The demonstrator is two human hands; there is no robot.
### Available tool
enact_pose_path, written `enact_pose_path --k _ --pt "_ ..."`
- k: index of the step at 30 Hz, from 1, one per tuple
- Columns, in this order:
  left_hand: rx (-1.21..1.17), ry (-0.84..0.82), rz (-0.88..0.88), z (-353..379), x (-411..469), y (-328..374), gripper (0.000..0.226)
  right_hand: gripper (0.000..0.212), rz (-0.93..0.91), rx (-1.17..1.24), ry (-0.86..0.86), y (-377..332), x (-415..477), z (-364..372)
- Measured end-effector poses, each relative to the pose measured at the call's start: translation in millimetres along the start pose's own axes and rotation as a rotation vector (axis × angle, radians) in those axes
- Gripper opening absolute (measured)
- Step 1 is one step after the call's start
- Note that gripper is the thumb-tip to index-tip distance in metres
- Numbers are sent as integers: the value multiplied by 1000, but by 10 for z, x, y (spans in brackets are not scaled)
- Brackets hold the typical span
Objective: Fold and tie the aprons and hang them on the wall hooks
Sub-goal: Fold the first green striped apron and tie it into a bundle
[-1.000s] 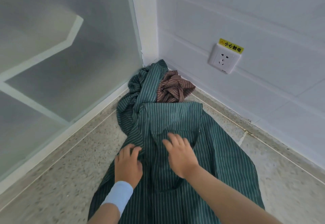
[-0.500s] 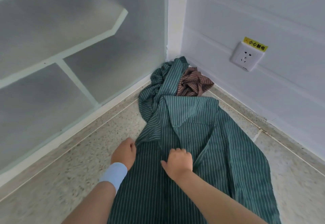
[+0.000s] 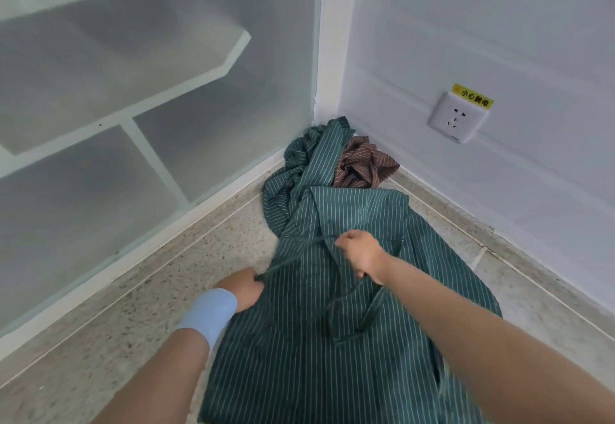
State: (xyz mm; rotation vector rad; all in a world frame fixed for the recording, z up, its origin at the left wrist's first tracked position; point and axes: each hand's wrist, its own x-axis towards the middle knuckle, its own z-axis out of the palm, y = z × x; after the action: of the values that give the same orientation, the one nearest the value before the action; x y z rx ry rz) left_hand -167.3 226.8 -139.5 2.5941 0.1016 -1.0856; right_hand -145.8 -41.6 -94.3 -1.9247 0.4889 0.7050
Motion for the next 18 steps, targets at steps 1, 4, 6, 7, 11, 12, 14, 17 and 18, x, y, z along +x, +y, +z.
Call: enact_pose_path --k 1,4,6,7,11,12,14,17,18 --pt "9 -52 45 -80 -24 152 19 19 -10 -110 58 -27 37 -197" --pt "-36 -195 207 -241 -99 667 21 24 -61 -233 319 -114 70 -807" --pt "-264 -310 269 -210 -167 964 32 29 -62 -109 525 -147 86 -1155" --pt "-433 -396 276 -157 -195 1091 36 37 -67 -74 597 -132 80 -1278" --pt "-463 -529 264 182 -269 1435 54 64 -73 -546 658 204 -55 -1247" --pt "-295 -467 271 272 -232 1418 59 60 -101 -604 614 307 -115 -1114" --pt "8 -358 244 404 -211 1314 66 42 -138 -531 414 560 -215 -814" --pt "248 -346 213 570 -316 1116 68 39 -114 -472 161 922 -368 -318" --pt "310 -338 208 622 -380 1050 65 43 -128 -501 119 1021 -440 -152"
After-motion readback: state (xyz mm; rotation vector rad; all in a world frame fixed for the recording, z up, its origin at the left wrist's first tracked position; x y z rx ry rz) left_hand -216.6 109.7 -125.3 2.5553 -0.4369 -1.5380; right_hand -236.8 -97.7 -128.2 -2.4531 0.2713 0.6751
